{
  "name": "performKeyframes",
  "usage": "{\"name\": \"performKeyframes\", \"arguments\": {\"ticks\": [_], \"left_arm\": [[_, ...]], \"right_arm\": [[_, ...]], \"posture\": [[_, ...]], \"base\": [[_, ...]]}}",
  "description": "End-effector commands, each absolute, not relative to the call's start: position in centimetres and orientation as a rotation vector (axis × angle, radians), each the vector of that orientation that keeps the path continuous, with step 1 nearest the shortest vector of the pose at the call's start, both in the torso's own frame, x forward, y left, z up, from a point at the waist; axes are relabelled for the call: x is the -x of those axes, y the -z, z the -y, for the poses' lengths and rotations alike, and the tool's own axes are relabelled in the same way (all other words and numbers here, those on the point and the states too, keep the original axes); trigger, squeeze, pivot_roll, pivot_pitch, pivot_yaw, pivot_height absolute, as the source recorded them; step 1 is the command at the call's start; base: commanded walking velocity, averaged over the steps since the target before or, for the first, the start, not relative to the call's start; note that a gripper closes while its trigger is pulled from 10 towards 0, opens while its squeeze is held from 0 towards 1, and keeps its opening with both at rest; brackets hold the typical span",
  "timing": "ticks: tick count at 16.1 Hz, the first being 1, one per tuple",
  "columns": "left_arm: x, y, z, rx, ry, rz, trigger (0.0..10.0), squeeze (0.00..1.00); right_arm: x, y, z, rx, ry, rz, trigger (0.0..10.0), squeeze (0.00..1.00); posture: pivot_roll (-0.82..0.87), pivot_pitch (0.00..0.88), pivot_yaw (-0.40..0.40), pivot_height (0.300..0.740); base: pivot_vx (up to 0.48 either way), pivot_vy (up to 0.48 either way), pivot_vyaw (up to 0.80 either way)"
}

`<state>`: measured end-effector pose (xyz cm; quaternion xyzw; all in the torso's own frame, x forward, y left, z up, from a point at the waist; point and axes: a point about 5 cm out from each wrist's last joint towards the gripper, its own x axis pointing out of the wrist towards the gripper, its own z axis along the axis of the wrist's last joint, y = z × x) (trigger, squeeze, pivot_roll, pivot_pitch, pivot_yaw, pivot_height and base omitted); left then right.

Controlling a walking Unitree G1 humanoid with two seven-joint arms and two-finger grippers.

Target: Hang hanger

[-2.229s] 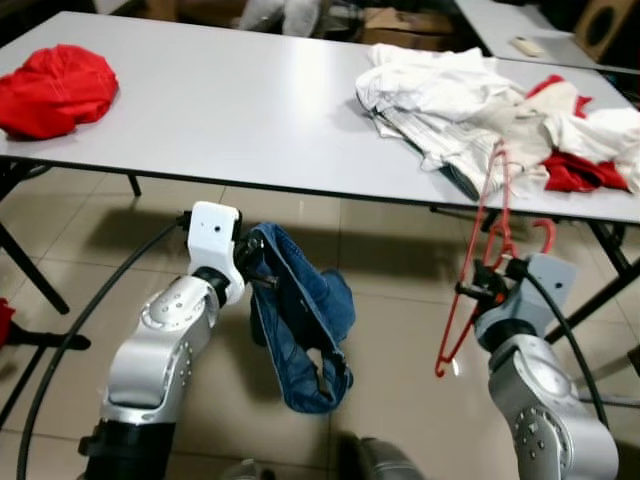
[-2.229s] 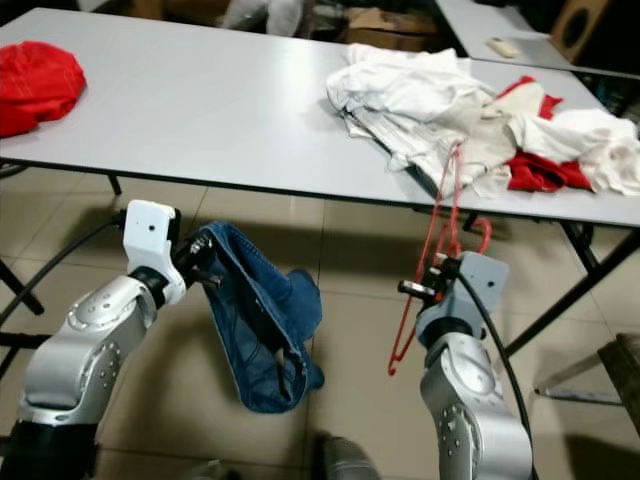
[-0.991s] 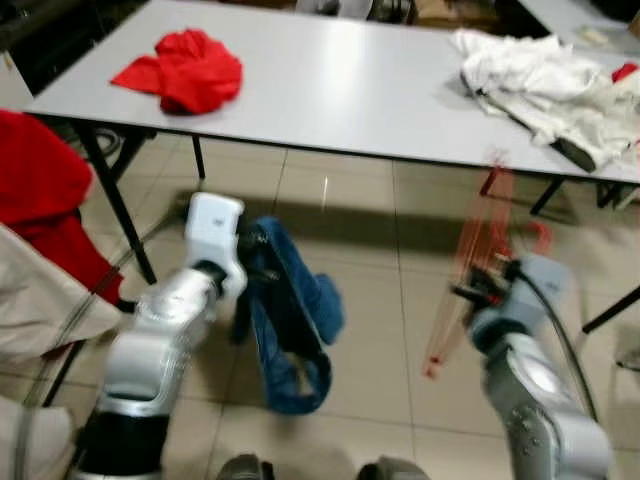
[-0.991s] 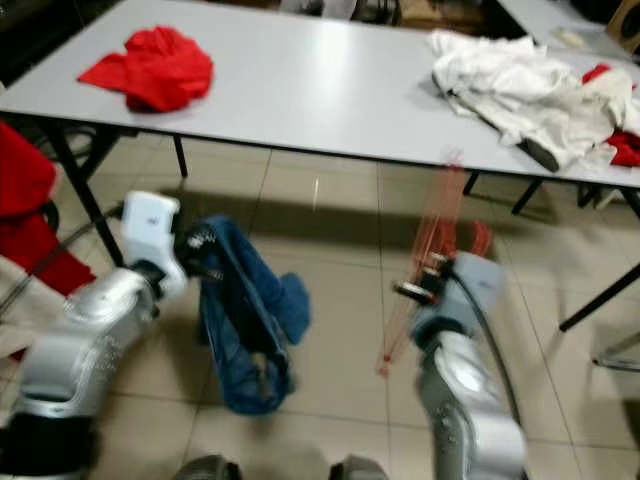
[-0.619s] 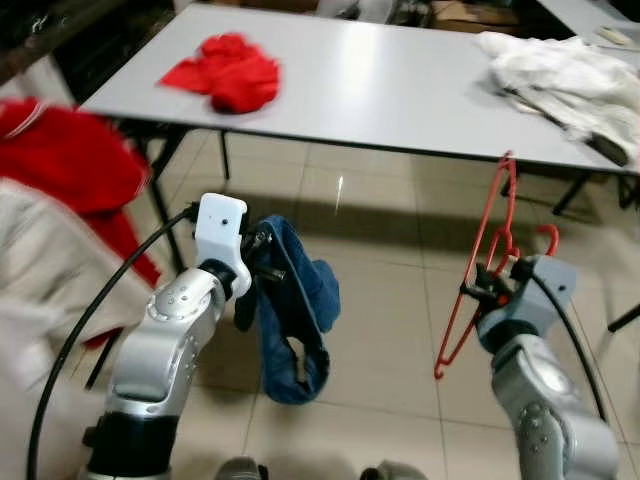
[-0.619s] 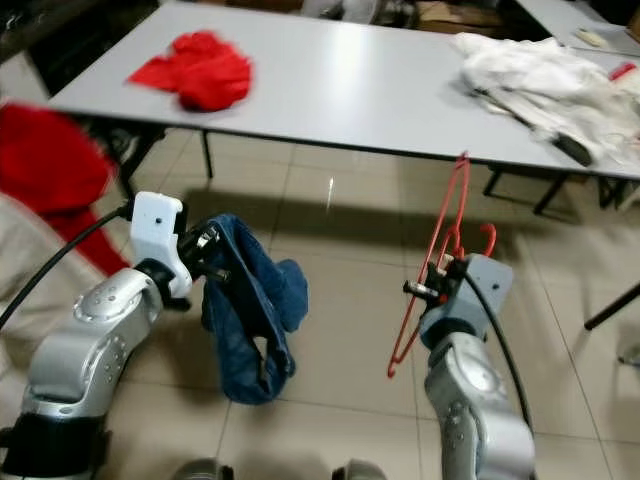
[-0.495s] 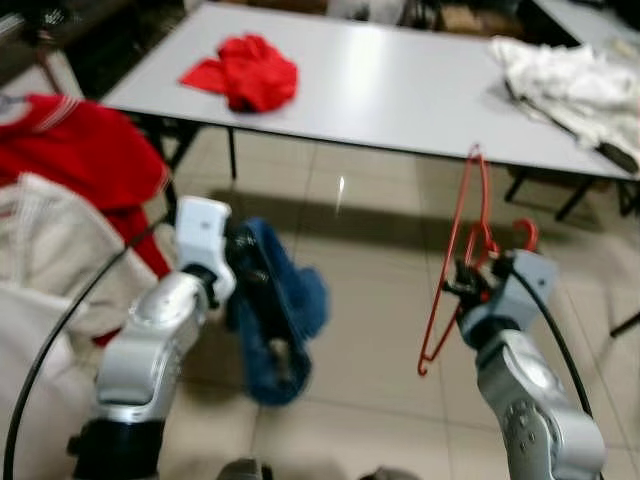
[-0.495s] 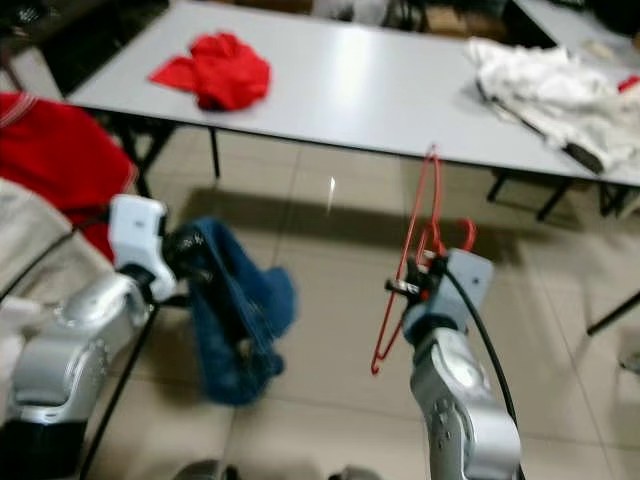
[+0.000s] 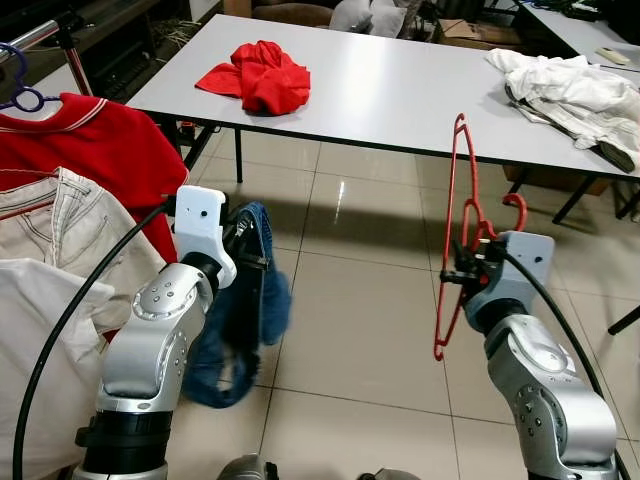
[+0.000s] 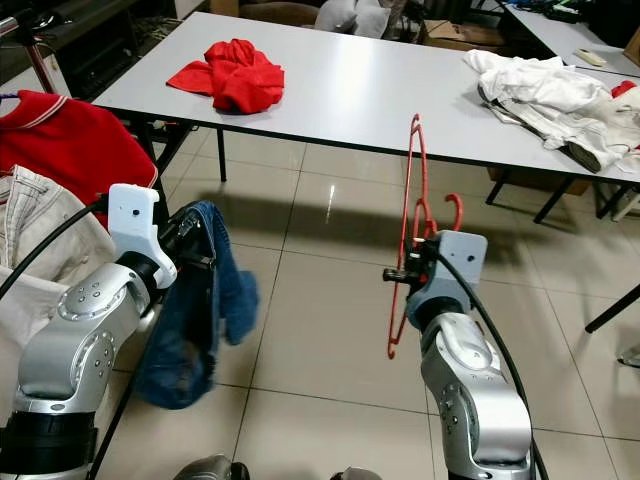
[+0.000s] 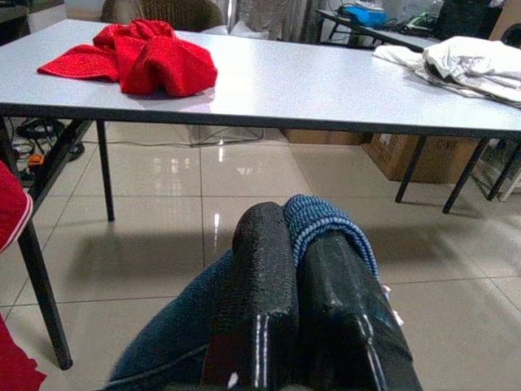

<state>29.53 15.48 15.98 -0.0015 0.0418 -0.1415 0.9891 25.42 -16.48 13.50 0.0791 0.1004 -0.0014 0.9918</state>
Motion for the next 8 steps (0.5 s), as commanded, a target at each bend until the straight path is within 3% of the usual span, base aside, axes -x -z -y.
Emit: {"name": "performKeyframes", "arguments": {"ticks": [1,2,4,8], "left_arm": [[-29.84,-16.92,-15.19,-0.006,0.286,-0.035,10.0,0.0],[-29.91,-16.97,-15.11,-0.009,0.285,-0.03,10.0,0.0],[-30.03,-17.13,-14.96,-0.004,0.283,-0.02,10.0,0.0],[-30.25,-17.12,-14.81,-0.002,0.291,-0.015,10.0,0.0]], "right_arm": [[-25.62,-13.79,16.5,-0.162,-0.01,-0.189,0.0,0.0],[-25.64,-13.73,16.35,-0.163,-0.031,-0.196,0.0,0.0],[-25.72,-13.57,16.4,-0.125,-0.038,-0.214,10.0,0.0],[-26.01,-13.71,16.7,-0.099,-0.039,-0.209,10.0,0.0]], "posture": [[0.01,0.0,-0.062,0.74],[0.01,0.0,-0.066,0.74],[0.0,0.0,-0.07,0.74],[-0.01,0.0,-0.065,0.74]], "base": [[0.27,0.0,0.0],[0.274,0.0,0.0],[0.285,0.0,0.0],[0.338,0.0,0.0]]}}
